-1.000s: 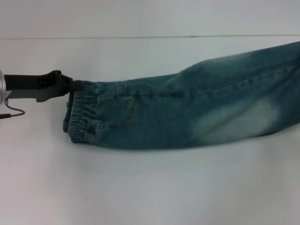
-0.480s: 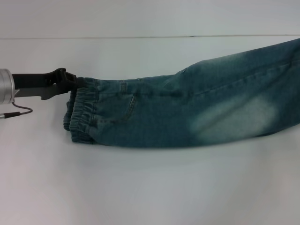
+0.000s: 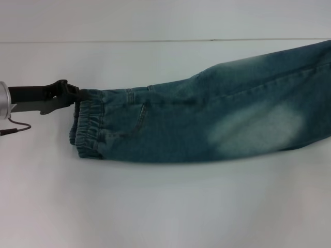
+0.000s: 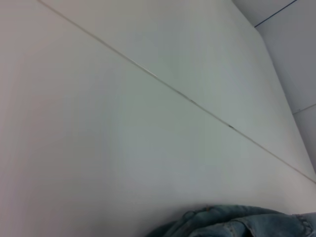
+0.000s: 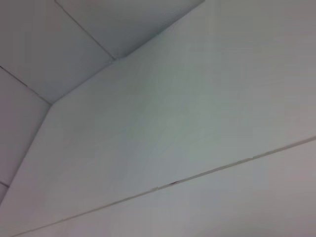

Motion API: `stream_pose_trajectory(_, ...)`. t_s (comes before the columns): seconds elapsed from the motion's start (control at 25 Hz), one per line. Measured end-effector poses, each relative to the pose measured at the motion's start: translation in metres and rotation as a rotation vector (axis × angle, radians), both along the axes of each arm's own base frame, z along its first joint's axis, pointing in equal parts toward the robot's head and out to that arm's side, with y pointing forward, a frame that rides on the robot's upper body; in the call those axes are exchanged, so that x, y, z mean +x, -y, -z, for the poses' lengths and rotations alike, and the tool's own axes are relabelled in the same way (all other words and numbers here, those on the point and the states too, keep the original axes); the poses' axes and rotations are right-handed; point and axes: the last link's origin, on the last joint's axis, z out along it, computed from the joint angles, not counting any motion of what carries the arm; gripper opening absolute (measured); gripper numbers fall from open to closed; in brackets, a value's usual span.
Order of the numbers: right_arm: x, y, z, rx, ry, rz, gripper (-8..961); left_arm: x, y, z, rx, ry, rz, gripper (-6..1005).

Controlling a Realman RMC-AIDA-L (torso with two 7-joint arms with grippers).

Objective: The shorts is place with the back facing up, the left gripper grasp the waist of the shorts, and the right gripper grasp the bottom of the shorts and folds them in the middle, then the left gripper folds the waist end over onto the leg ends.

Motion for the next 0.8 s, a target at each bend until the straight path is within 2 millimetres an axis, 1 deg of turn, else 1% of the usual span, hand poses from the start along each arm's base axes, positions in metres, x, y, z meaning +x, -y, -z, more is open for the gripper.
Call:
stream_pose_trajectory(0.2, 0.005, -0.002, 0.0, 0.023, 0.02, 0.02, 10, -0.003, 0.002, -0.002, 0.027, 0.025, -0.006, 55)
stream_pose_trajectory(0.4, 0.014, -0.003, 0.01, 0.019, 0.032, 0.061, 11, -0.004, 0.003, 0.0, 0.023, 0.018, -0.004, 57)
stream_pose_trajectory(0.6, 0.013, -0.006, 0.017, 0.005, 0.054, 0.063, 11, -0.006, 0.006, 0.001, 0.017, 0.019, -0.008, 61)
stream_pose_trajectory(0.8, 0.015, -0.009, 0.016, 0.022, 0.072, 0.07, 10, -0.01, 0.008, 0.0, 0.021, 0.018, -0.016, 62)
